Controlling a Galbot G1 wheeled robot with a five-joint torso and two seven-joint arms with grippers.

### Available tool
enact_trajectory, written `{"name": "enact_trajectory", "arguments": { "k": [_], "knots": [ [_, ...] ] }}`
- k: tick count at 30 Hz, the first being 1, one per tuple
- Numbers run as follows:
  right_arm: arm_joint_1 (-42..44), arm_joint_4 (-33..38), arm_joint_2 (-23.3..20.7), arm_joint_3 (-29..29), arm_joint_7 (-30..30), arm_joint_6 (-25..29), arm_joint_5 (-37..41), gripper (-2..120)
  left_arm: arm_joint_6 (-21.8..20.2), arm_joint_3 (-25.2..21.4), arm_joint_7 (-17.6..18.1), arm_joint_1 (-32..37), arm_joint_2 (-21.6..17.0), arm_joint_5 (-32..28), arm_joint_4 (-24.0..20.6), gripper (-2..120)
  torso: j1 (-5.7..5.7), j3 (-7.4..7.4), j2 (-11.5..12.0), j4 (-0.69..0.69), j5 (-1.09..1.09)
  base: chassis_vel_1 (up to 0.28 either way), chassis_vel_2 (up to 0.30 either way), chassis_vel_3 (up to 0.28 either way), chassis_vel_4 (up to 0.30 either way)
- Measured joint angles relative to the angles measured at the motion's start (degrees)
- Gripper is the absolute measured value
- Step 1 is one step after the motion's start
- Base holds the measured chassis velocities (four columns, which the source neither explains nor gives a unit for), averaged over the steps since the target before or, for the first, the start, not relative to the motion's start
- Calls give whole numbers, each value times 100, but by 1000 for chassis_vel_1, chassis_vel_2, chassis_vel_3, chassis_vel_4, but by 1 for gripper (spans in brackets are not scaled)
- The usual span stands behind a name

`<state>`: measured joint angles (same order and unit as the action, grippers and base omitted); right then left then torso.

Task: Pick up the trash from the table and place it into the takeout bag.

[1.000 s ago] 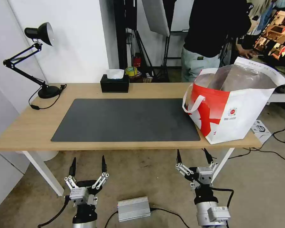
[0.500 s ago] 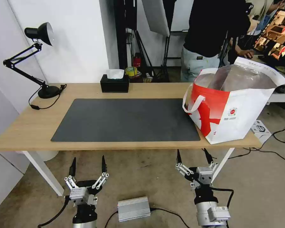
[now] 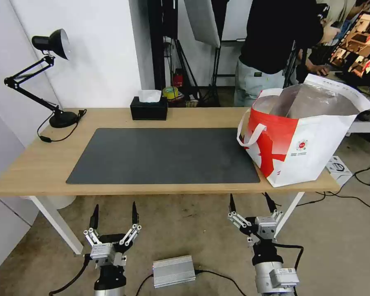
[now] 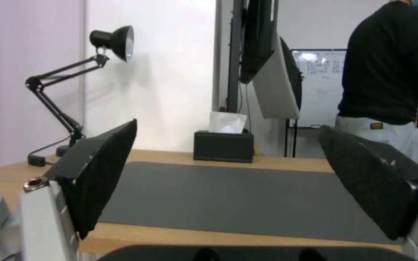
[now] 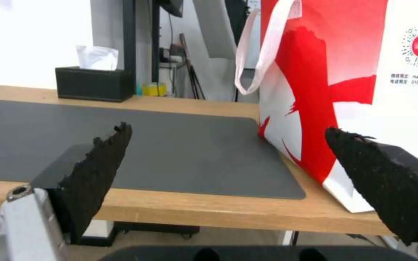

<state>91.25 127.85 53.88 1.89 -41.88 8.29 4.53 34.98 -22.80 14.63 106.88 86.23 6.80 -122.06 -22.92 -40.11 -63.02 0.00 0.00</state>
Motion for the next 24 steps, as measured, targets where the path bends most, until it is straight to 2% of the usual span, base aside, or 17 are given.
{"name": "enact_trajectory", "arguments": {
  "k": [24],
  "knots": [
    [0,0,0,0,0,0,0,100,0,0,0,0,0,0,0,100,0,0,0,0,0,0,0,0,0]
  ]
}}
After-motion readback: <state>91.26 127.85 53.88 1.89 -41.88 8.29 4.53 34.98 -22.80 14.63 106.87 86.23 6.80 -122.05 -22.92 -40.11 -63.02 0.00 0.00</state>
